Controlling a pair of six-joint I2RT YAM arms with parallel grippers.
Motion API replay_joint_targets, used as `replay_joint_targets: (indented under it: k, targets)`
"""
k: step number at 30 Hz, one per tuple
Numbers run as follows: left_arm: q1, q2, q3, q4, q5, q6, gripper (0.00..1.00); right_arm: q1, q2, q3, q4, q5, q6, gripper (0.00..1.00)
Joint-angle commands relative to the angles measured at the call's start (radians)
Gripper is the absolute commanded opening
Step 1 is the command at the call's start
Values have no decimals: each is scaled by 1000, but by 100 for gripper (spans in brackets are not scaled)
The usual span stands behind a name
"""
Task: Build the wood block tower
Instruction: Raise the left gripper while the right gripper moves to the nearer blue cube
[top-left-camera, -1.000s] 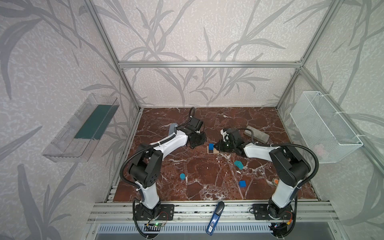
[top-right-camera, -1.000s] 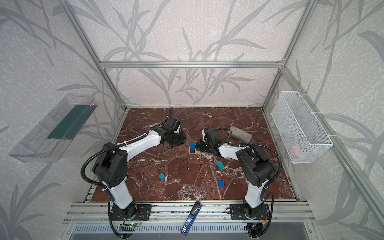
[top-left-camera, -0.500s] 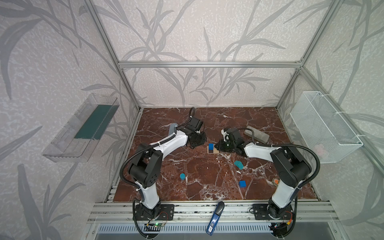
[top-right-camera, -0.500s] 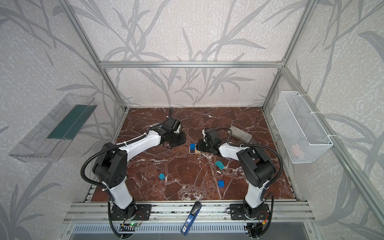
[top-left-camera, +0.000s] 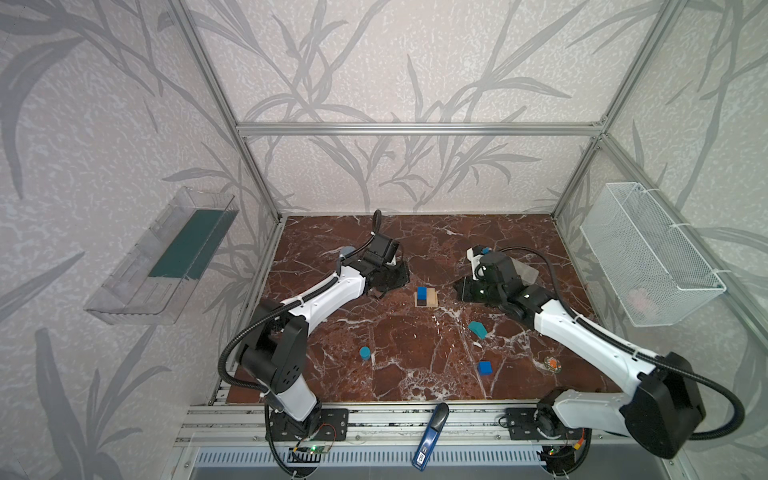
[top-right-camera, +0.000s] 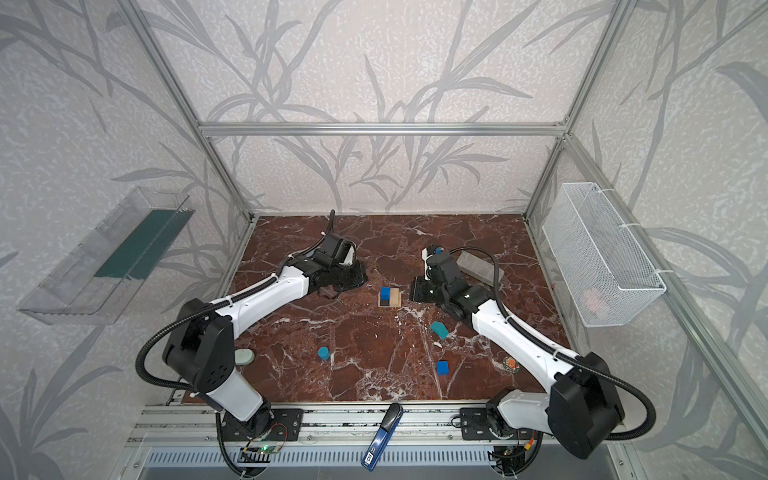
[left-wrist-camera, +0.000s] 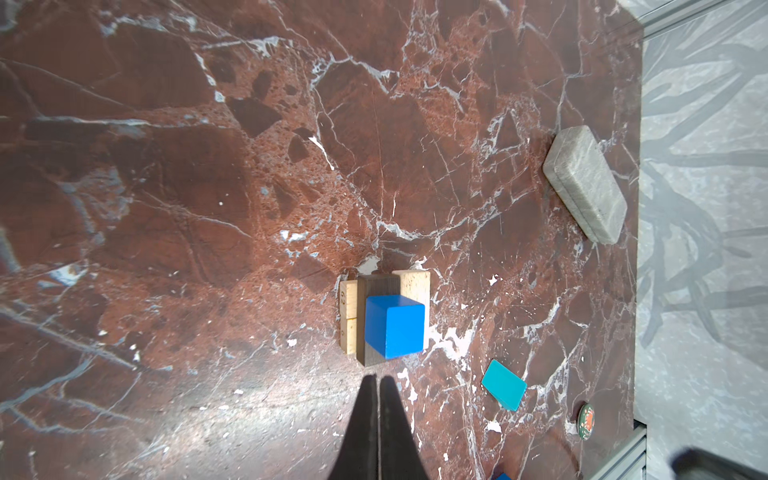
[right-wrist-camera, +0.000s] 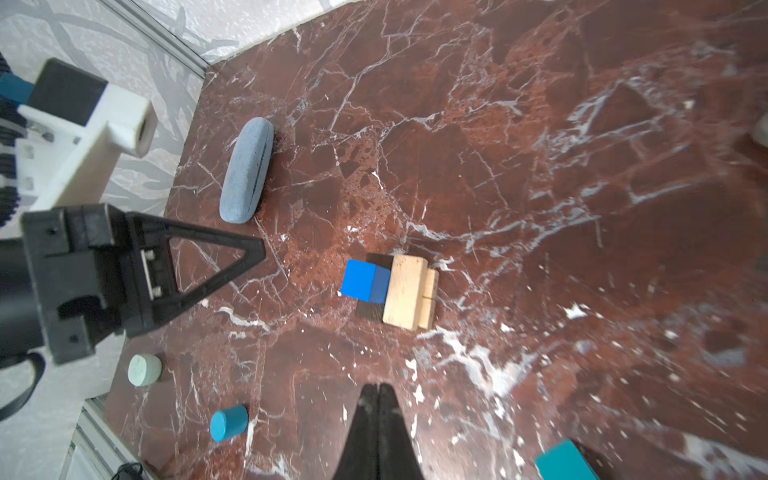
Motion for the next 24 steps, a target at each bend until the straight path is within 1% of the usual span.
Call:
replay_joint_targets:
  k: [1,4,6,10,15,21,24]
  targets:
    - [13,-56,-46,24,-19,26,0,23,-91,23,-264,100,-66,3]
    - [22,-100,-81,46,-23,40,0,52,-153,12,-398,149,-69,9]
    - [24,-126,-110,73,-26,43,0,74,-188,-11,-468,178,-53,15]
    - [29,-169,-165,148,-31,42,1,108,-230,-74,-553,197,-12,29]
    - [36,-228,-219,210,-26,53,11,147,-240,-118,-644,219,31,44]
    - [43,-293,-266,241,-50,68,19,189,-242,-147,-688,210,57,56]
    - [46,-308,-279,250,-53,69,20,212,-222,-170,-674,193,93,61]
